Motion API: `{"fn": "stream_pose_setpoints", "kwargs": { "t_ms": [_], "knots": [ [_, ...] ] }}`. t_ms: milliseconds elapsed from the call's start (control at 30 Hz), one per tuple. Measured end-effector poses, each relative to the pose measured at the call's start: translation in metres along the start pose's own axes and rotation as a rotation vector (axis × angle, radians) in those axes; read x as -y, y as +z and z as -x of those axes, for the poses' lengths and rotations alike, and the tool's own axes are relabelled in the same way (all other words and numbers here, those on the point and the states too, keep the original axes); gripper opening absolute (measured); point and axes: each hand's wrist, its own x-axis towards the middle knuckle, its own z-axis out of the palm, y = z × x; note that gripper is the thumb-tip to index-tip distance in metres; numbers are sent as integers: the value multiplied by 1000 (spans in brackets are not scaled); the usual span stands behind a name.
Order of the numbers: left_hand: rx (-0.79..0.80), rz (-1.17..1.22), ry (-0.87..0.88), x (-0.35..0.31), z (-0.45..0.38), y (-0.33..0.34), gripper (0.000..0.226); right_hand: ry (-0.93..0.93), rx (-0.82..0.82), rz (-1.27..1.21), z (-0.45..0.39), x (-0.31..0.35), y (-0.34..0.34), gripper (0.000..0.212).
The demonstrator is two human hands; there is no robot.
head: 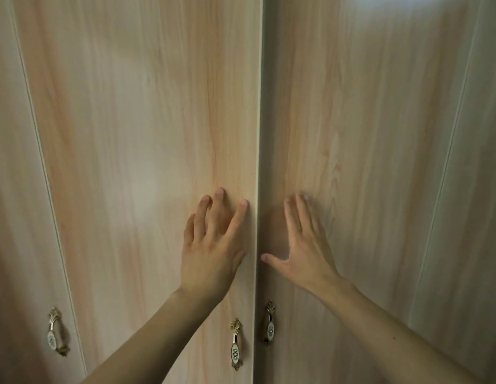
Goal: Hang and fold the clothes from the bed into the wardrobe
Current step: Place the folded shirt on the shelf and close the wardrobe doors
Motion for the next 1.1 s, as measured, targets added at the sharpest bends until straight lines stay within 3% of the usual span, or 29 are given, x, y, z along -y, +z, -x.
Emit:
{"fn": "stream_pose_setpoints", "kwargs": {
  "t_ms": [200, 500, 700, 933, 1100],
  "knots": [
    [9, -36, -30, -3, -12, 19, 106, -26, -40, 55, -16, -15, 3, 113],
    [17, -61, -90, -10, -28, 41, 100, 10, -72, 161, -19, -22, 20, 134],
    [24, -84, -86, -7, -29, 40, 99, -9, -100, 164, -21, -25, 23, 136],
    [107, -21, -111, -10, -32, 17, 91, -23, 6, 120, -17, -23, 1, 126],
    [263, 136, -91, -3, -34, -13, 81, -74, 138, -5, -18, -20, -36, 93]
  ]
}}
